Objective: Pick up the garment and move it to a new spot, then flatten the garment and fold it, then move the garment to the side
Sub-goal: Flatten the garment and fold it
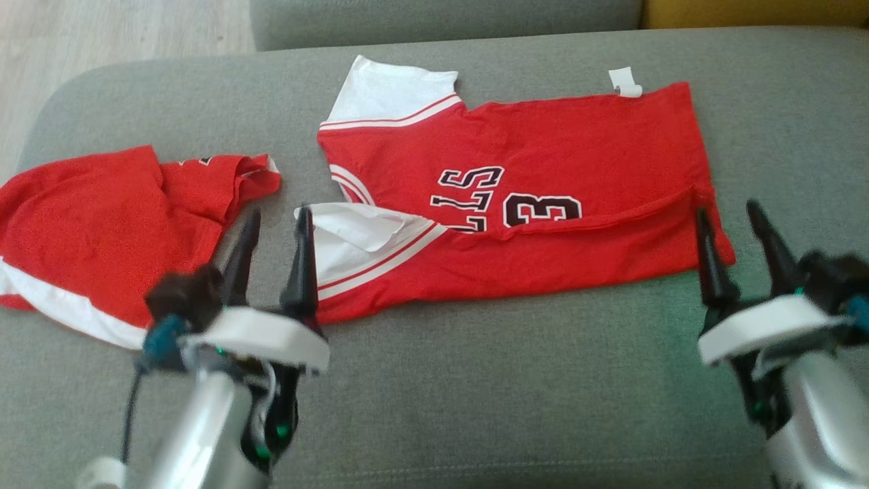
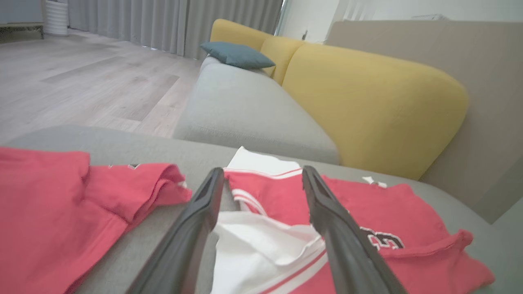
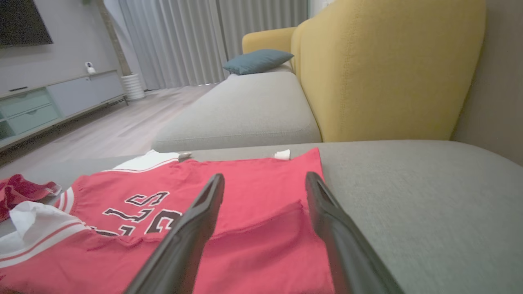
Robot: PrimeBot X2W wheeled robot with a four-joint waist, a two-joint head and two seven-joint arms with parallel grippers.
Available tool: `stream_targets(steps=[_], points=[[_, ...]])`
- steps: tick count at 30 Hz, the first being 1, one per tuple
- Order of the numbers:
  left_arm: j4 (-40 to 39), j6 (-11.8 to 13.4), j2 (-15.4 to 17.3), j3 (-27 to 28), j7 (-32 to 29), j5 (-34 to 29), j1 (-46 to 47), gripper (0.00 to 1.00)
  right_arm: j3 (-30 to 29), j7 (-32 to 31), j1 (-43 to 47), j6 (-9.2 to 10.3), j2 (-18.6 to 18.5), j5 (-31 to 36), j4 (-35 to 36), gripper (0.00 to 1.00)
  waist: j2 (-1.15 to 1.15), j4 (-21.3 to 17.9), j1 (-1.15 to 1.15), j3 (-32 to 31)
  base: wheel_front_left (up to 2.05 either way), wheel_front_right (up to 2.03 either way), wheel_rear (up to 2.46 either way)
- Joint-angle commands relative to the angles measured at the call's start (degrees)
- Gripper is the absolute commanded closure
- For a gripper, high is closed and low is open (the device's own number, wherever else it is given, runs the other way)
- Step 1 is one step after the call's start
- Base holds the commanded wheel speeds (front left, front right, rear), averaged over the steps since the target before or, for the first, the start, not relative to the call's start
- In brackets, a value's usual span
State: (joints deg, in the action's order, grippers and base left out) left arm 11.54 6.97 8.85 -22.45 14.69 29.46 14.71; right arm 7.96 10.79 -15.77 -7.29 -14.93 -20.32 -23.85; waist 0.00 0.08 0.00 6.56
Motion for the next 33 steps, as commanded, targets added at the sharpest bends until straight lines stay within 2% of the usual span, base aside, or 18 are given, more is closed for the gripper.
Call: stream_targets(steps=[1,4,10,21,30,33], points=[[-0.4,-0.2,-0.7,3.6,0.3,-2.0,0.3,0.00,-0.5,1.4,1.0,-0.20,1.1,2.5,2.3,0.00,0.00,-0.3,0.00,-0.4,0.00,0.00,0.00],[3.1,0.1,-1.5,2.9,0.3,-6.4,-2.1,0.00,-1.9,2.4,3.5,-0.20,3.2,7.1,3.0,0.00,0.00,-0.7,0.00,-0.6,0.00,0.00,0.00],[8.9,-0.1,-2.8,4.2,0.3,-8.2,-2.6,0.00,-4.2,3.4,5.0,-0.20,6.4,10.9,4.7,0.00,0.00,-1.7,0.00,-0.7,0.00,0.00,0.00],[21.1,0.4,-2.0,3.3,0.2,-12.1,1.6,0.00,-4.6,3.7,4.4,-0.20,7.6,12.6,6.8,0.00,0.00,-4.1,0.00,0.1,0.00,0.00,0.00],[31.0,1.6,-0.4,2.0,-4.1,-13.7,6.0,0.00,-4.4,3.8,3.5,-0.20,8.1,12.9,8.1,0.00,0.00,-7.0,0.00,2.0,0.00,0.00,0.00],[33.6,0.5,-0.2,0.7,-5.8,-14.2,7.0,0.00,-4.8,3.9,3.4,-0.20,8.2,13.2,8.5,0.00,0.00,-7.5,0.00,2.4,0.00,0.00,0.00]])
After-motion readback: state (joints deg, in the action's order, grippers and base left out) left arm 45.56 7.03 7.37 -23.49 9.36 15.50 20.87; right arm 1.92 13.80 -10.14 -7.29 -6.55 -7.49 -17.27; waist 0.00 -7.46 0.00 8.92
